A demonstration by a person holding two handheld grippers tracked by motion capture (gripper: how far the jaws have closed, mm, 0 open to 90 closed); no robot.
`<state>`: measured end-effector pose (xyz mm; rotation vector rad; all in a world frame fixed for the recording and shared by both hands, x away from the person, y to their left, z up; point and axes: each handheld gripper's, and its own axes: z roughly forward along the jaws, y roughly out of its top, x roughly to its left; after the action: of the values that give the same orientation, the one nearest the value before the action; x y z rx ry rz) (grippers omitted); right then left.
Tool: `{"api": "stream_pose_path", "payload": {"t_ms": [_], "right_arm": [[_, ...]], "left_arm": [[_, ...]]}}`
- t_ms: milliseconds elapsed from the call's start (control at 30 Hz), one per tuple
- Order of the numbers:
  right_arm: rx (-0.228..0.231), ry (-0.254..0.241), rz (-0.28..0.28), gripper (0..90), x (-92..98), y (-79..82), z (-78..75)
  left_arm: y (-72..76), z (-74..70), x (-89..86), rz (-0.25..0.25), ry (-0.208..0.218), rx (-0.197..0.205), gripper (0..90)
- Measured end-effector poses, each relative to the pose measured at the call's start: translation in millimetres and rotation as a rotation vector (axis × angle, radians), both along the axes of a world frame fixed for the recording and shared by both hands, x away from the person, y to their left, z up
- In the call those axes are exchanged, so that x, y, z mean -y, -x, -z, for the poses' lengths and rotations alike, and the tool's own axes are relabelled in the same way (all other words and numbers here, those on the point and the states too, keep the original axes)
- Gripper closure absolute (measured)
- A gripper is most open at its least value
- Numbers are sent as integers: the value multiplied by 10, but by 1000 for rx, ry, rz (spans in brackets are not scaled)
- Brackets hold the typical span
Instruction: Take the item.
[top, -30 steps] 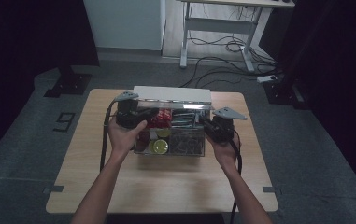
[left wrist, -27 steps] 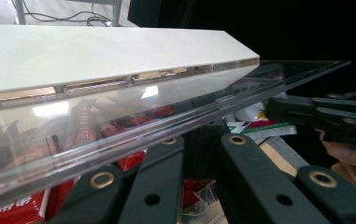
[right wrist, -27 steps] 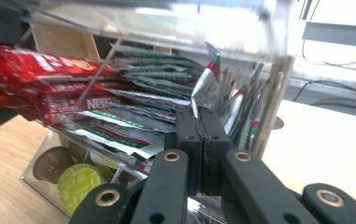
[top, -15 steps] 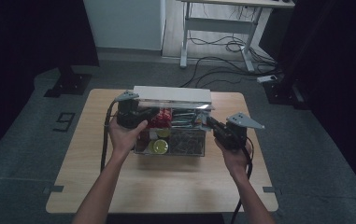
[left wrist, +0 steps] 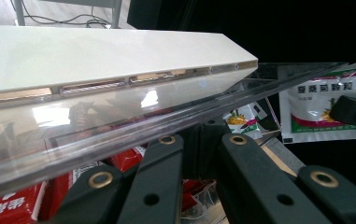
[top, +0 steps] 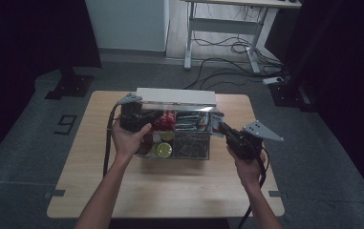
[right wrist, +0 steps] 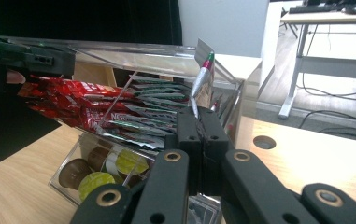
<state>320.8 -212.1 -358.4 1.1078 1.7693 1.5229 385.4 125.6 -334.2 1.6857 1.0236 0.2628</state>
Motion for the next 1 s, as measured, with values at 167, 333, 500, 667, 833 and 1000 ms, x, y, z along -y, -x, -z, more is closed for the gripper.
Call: {"api": "stream_pose_path", "payload": {"t_ms": [167, 333, 500, 667, 833, 1000], "right_arm": [[11, -18, -2, 891, 67, 57, 7], [25, -26, -6, 892, 129, 131, 26], [42, -40, 8, 892, 223, 208, 19], [53, -50, 12, 892, 319, 290, 16], [47, -55, 20, 892, 434, 347, 100], [29, -52, 24, 892, 515, 359, 226]], "left_arm": [[1, 0, 4, 4, 0, -3, 885], [-1, 5, 8, 8, -7, -8, 884], [0, 10, 12, 6, -8, -11, 884], [11, 12, 10, 7, -5, -9, 883], [4, 24, -6, 6, 3, -15, 881], [11, 37, -13, 1, 3, -16, 881]]}}
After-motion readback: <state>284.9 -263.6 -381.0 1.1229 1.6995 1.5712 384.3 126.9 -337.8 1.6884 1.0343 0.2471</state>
